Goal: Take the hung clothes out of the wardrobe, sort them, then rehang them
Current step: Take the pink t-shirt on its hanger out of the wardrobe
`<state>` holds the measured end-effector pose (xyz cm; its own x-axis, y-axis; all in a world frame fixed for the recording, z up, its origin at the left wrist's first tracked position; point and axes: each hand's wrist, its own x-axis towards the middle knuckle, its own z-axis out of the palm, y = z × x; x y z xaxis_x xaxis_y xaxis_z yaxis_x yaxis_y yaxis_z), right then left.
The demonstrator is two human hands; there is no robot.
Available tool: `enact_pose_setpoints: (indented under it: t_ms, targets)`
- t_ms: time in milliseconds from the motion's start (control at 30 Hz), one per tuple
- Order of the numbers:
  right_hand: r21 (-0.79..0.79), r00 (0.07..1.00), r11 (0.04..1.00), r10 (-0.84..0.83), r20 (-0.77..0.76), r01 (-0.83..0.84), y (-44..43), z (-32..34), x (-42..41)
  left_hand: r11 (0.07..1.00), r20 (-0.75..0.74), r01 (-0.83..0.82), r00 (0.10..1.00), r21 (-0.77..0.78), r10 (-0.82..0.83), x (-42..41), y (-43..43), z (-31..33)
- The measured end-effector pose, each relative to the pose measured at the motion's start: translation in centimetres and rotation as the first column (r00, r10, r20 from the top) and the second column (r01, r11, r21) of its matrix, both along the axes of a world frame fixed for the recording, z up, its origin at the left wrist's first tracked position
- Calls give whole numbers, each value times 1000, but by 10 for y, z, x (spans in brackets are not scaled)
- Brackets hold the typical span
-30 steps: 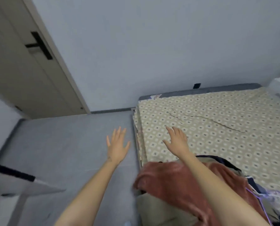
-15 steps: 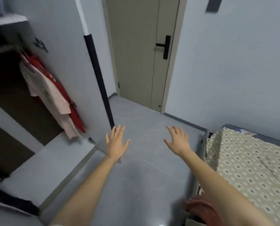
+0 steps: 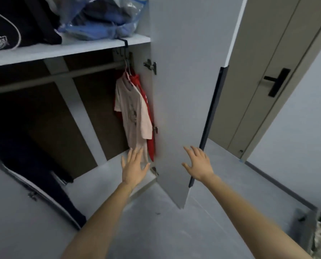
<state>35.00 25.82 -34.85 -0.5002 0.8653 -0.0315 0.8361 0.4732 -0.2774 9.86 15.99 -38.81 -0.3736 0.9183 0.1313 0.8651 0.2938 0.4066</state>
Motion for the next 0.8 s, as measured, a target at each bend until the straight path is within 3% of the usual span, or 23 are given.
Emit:
enact_pose_setpoints:
  t_ms: [333,800]
  targets:
    - [-47,981,980,192,-22,-193,63,3,-134,982,-18,-188,982,5,188,-109,19,-5]
    - [47,934,939,344,-100,-341,216,24,-285,925,-11,-380,925,2,380,-216,104,6]
